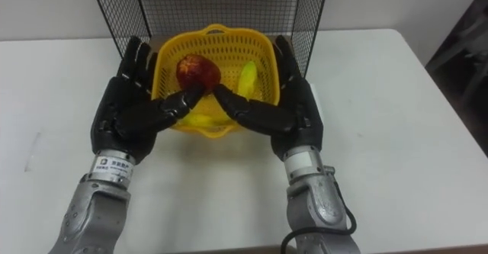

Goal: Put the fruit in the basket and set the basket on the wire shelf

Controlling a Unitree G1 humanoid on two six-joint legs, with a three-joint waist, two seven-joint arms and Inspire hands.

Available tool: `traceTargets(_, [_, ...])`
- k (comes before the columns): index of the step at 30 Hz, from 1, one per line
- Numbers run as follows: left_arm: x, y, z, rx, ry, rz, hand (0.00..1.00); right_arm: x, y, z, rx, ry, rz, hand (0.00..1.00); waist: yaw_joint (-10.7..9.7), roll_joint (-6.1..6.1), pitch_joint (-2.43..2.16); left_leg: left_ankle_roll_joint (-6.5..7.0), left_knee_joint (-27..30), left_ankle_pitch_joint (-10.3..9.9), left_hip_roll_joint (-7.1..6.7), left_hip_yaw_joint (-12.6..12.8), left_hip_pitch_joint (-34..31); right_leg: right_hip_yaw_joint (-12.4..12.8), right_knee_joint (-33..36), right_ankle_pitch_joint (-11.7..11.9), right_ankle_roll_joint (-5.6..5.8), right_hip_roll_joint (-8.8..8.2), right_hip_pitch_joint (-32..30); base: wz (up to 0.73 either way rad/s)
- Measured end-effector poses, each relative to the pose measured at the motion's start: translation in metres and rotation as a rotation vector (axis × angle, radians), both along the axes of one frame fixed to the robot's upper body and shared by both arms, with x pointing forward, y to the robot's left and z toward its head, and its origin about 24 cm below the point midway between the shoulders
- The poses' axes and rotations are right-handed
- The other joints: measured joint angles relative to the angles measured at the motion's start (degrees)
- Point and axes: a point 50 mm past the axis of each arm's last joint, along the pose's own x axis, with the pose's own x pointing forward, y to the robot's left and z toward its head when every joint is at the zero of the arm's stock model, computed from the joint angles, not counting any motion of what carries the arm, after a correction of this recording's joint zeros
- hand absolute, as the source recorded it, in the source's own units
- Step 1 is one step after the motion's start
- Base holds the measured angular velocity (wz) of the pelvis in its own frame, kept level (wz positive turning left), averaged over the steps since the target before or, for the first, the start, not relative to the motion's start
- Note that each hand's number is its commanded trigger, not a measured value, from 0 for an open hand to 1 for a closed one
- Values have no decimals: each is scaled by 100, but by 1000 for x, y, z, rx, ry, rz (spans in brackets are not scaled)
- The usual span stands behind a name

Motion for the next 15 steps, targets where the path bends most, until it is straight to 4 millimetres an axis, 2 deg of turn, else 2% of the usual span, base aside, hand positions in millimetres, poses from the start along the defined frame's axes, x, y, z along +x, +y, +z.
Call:
traceTargets(12, [0, 0, 1, 34, -17, 11, 0, 0, 2, 1, 9, -8, 3, 0, 10, -28, -2, 5, 76, -12, 8, -12, -22, -30, 41, -2, 1, -4, -7, 0])
traceTargets(15, [0, -2, 1, 21, -12, 21, 0, 0, 1, 1, 40, -2, 2, 0, 21, -32, 0, -1, 311, -126, 30, -13, -45, -78, 231, -69, 8, 1, -16, 0])
